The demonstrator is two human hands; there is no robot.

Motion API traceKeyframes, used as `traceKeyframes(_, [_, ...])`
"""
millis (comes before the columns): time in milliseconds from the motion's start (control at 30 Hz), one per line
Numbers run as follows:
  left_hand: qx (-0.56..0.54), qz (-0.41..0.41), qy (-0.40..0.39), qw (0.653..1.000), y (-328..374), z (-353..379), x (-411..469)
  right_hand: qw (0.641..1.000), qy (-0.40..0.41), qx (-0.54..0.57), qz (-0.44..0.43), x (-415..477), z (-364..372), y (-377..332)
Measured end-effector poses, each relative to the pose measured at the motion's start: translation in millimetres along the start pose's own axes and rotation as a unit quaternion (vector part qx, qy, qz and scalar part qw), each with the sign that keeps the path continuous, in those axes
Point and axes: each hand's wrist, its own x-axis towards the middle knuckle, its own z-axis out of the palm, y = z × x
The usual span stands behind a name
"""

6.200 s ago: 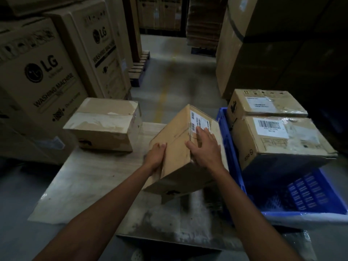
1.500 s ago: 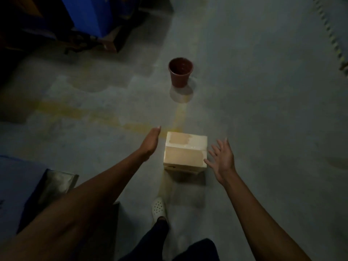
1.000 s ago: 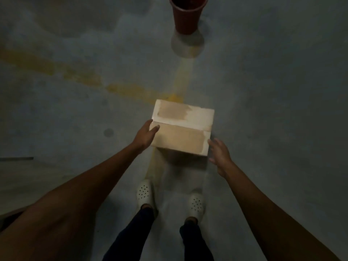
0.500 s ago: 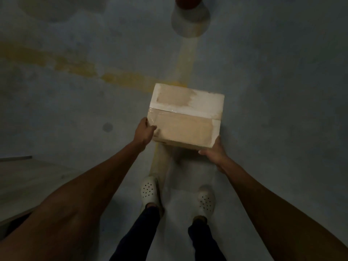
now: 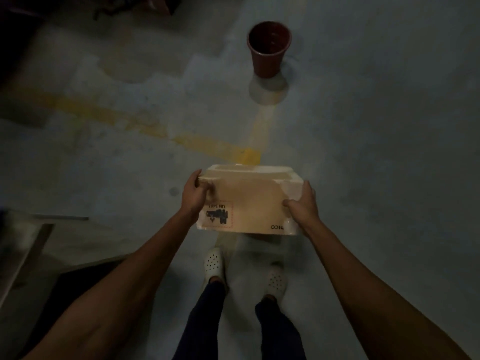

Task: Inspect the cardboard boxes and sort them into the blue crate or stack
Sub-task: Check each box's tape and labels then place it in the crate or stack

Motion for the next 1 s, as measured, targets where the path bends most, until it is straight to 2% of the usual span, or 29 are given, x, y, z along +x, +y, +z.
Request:
traceKeyframes(200, [-0.059, 0.040, 0.094, 0.993, 43, -56, -109, 0.996, 0.003, -0.006, -0.084, -88, -32, -60])
traceKeyframes(400, [-0.119, 0.087, 0.195, 0.970, 50, -102, -219, 0.988, -0.022, 0.021, -0.150, -173, -34, -103])
traceKeyframes(667, [-0.041, 0.097, 0.275, 0.956, 13, -177, -329, 0.969, -0.091, -0.027, -0.229, -273, -1, -153])
traceKeyframes(900, [-0.080, 0.077, 0.341, 0.933, -41, -251, -425, 0.940, -0.134, -0.044, -0.312, -383, 49, -152])
traceKeyframes(1000, [-0.117, 0.054, 0.401, 0.907, -72, -278, -473, 0.925, -0.180, -0.041, -0.332, -437, 71, -132])
